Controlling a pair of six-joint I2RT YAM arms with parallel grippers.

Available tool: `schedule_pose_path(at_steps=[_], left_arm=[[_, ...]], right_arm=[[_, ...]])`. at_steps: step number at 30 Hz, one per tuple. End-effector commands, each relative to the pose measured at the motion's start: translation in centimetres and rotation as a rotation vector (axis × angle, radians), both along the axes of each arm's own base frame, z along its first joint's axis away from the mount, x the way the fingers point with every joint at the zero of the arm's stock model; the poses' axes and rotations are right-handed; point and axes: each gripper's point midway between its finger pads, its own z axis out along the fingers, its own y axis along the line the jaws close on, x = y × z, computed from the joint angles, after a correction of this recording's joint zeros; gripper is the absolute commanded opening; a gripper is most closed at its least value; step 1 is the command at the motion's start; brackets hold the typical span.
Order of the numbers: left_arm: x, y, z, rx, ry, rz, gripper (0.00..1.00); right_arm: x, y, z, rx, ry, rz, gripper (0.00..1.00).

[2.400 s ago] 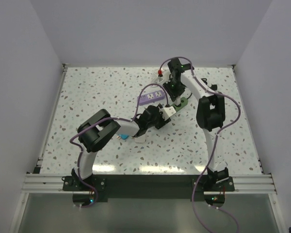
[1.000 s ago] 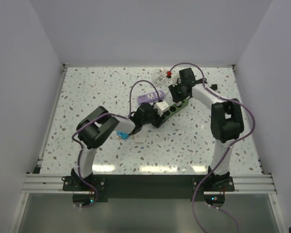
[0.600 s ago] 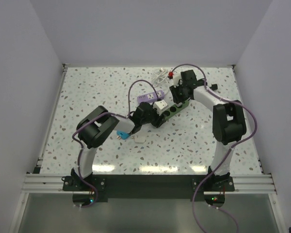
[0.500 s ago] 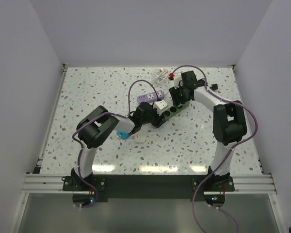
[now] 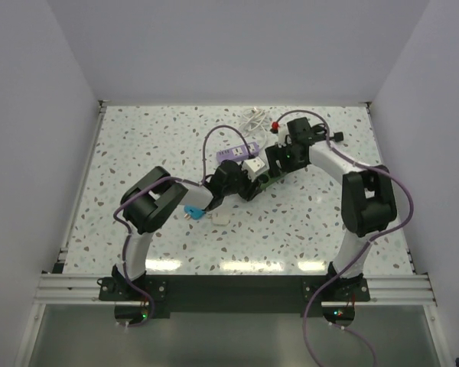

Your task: Insert the plug

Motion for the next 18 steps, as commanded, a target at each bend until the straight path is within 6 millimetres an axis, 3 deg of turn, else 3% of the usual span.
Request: schedule_pose_path(at_steps=[1,9,10,11,13,14,15,18], left_arm=[[-1.7,1.2,-4.7,0.121,0.122,0.020,0.00],[0.1,2.6,-4.6,0.190,0.075,0.083,0.00],[0.6,2.7,-4.4,0.199,0.065,0.099,0.00],[1.0,2.7,-4.4,0.206,0.061,0.105,0.00],[2.4,2.8,-4.2,0.222,0.042,0.138,0.00],[2.7,3.0,-4.4,0.234,0.045,0.145,0.00],[3.2,3.3,-4.5,0.238,0.044,0.158,0.00],[4.1,3.3,-2.9,0.210,0.001,0.172,0.00]], right_arm=[[-0.9,0.2,4.7,0.045,-0.087,-0.049,0.78],[-1.8,-1.8,9.0,0.061,-0.269,-0.180,0.85],[-2.2,-2.0,9.9,0.081,-0.314,-0.203,0.85],[-2.3,-2.0,9.2,0.083,-0.310,-0.211,0.85],[-3.0,-2.3,11.0,0.116,-0.379,-0.227,0.85],[-3.4,-2.6,10.7,0.124,-0.392,-0.244,0.85],[-3.9,-2.7,12.1,0.148,-0.439,-0.247,0.85],[-5.2,-2.7,12.7,0.196,-0.477,-0.257,0.85]])
